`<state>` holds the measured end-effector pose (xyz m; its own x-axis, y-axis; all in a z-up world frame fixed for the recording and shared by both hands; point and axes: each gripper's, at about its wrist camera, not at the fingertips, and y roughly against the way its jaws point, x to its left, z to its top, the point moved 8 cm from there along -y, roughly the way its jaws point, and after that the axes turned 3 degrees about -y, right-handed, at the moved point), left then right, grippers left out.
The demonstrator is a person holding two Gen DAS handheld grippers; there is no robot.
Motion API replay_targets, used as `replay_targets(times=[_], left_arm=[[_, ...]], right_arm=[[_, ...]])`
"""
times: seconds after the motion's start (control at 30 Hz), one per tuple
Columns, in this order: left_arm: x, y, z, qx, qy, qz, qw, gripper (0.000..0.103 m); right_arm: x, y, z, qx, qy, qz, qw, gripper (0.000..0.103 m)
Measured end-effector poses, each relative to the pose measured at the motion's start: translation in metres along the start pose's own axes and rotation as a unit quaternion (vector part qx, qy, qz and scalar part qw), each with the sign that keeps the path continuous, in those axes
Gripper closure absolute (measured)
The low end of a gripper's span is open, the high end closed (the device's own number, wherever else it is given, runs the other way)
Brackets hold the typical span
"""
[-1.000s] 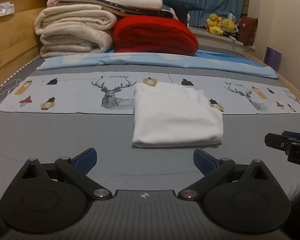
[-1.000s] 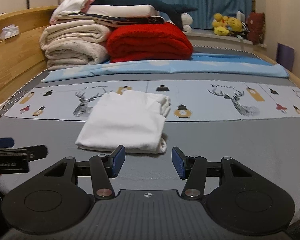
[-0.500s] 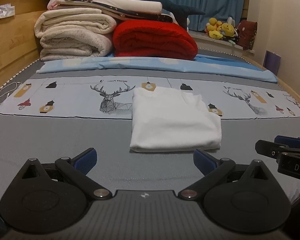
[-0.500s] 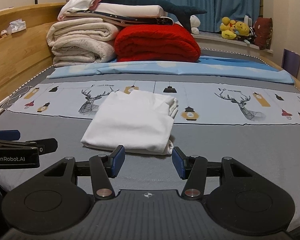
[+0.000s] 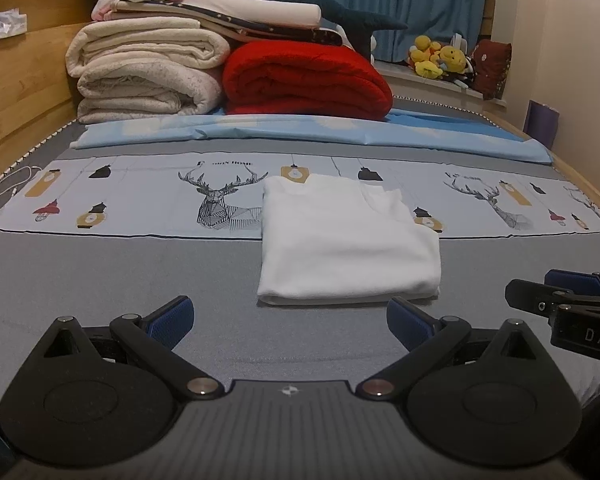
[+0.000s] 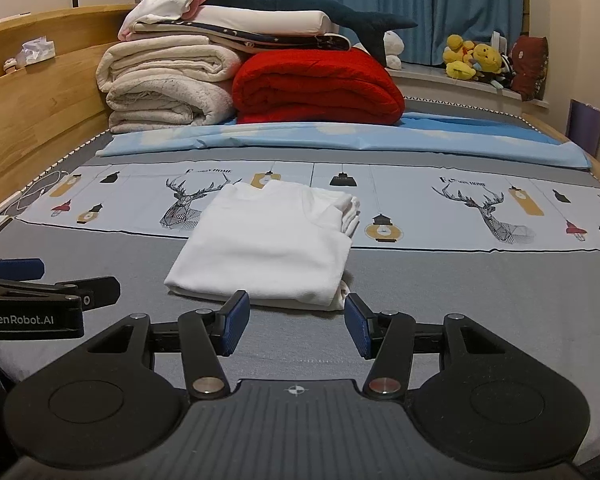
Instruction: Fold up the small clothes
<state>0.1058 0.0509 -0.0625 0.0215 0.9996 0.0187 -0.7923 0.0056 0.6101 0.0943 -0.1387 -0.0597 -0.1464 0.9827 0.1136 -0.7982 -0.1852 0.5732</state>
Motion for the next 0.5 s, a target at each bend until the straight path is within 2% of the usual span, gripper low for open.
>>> replay_targets(times=[0.5], left_arm=[[0.0003,-0.0005,0.0001,-0.001,-0.003,0.0,1.0,0.0]], right_arm=[[0.002,0.0001,0.0001,0.001,0.0,0.0,1.0,0.048]])
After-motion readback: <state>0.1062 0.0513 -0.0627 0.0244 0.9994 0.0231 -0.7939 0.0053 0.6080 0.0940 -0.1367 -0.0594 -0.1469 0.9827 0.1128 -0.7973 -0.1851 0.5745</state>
